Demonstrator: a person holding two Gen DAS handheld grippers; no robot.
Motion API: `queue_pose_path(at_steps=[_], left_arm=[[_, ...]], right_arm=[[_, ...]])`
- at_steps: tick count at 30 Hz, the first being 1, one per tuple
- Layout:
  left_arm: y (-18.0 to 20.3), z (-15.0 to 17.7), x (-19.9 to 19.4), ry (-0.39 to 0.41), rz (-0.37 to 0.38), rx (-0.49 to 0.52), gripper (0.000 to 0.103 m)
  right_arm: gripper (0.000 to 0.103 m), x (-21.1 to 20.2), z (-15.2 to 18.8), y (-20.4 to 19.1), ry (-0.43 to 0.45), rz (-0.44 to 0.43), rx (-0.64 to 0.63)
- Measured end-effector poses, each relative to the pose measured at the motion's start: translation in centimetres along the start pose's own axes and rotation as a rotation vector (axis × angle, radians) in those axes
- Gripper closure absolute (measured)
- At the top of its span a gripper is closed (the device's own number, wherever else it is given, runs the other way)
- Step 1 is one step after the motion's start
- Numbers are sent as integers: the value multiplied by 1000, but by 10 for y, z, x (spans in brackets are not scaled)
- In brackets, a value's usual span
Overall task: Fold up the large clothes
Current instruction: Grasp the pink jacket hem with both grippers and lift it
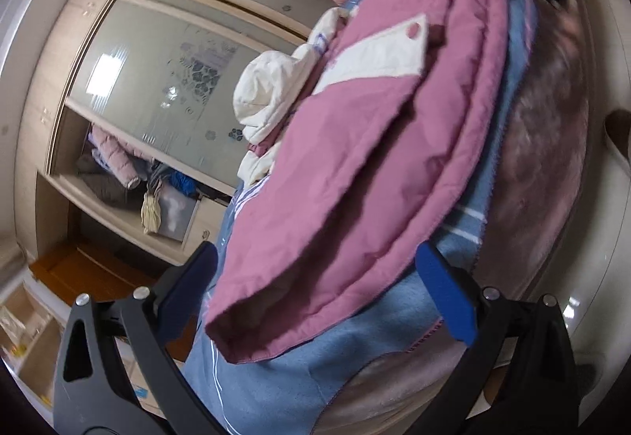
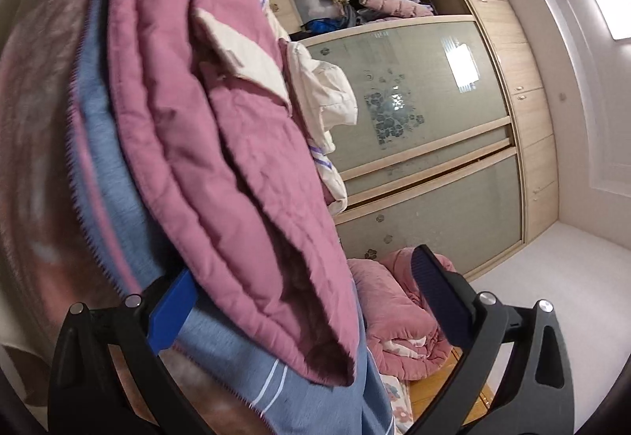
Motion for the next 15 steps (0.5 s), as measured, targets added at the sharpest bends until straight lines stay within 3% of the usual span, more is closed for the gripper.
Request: queue_pose_path(at_steps=[4, 11, 15], left_arm=[[6, 0, 5, -1, -6, 25, 2], [-1, -6, 16, 10, 2, 14, 2], [0, -13, 28, 9, -12, 26, 2]], right_arm=[[1, 13, -10, 14, -11, 5, 67], [5, 28, -25, 63, -41, -39, 313], [15, 34, -31, 72, -48, -77, 374]])
Point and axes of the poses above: each gripper's, at about its wrist camera, not at the fingertips, and x roughly the way its jaws point, y to its right, z to its underside, the point moved 1 cm from there along x, roughly the way its jaws point, and after that the axes turned 5 degrees about z, right-handed, at the moved point
